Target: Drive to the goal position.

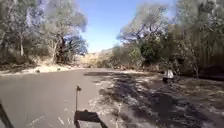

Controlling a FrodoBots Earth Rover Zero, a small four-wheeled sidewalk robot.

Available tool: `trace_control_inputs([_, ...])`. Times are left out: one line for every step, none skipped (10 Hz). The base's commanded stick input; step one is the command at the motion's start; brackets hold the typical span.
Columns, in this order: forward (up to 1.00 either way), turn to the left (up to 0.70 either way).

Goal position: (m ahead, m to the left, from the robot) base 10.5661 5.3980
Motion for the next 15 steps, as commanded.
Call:
trace_control_inputs([1.0, 0.0])
trace_control_inputs([1.0, 0.0])
trace_control_inputs([1.0, 0.0])
trace_control_inputs([1.0, 0.0])
trace_control_inputs([1.0, 0.0])
trace_control_inputs([1.0, 0.0])
trace_control_inputs([1.0, 0.0])
trace_control_inputs([1.0, 0.0])
trace_control_inputs([1.0, 0.0])
trace_control_inputs([1.0, 0.0])
trace_control_inputs([1.0, 0.0])
trace_control_inputs([1.0, 0.0])
trace_control_inputs([1.0, 0.0])
trace_control_inputs([1.0, 0.0])
trace_control_inputs([1.0, 0.0])
